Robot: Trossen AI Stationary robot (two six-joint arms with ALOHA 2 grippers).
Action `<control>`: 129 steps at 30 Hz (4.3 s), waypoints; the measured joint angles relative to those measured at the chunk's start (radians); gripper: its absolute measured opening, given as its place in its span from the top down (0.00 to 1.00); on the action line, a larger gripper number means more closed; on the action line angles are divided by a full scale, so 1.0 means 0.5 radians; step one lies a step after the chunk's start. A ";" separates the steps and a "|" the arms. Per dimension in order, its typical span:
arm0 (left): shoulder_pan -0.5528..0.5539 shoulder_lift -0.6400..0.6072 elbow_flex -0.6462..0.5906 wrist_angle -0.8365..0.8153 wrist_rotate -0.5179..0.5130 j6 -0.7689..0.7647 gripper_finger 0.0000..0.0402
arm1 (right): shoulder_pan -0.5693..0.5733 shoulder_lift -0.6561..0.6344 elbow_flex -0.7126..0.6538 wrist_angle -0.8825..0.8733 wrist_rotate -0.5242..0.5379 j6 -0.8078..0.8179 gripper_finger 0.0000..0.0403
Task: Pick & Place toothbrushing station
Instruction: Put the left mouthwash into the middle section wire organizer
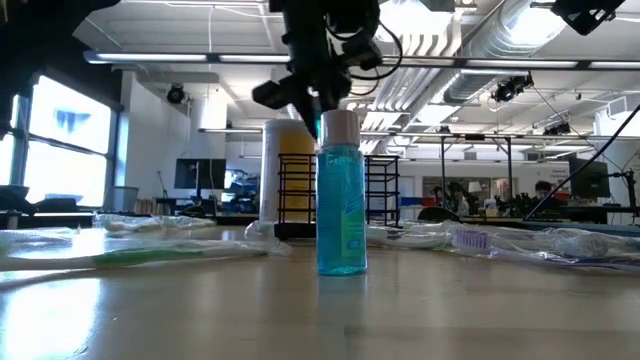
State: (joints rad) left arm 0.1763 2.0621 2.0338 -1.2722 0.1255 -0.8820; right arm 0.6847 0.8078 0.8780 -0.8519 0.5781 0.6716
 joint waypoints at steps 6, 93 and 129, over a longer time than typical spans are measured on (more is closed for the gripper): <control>-0.018 0.033 -0.001 0.063 -0.049 0.005 0.80 | -0.001 0.000 0.000 -0.024 0.000 -0.024 0.99; -0.192 0.309 0.271 -0.111 -0.376 1.816 0.80 | -0.001 0.000 -0.132 -0.099 0.060 0.073 0.99; -0.157 0.430 0.114 0.007 -0.425 2.293 0.80 | -0.001 0.000 -0.133 -0.115 0.066 0.085 0.99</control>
State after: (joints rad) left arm 0.0978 2.2771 2.0908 -1.2685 -0.0872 0.2647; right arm 0.6842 0.8078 0.8116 -0.9092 0.6113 0.7139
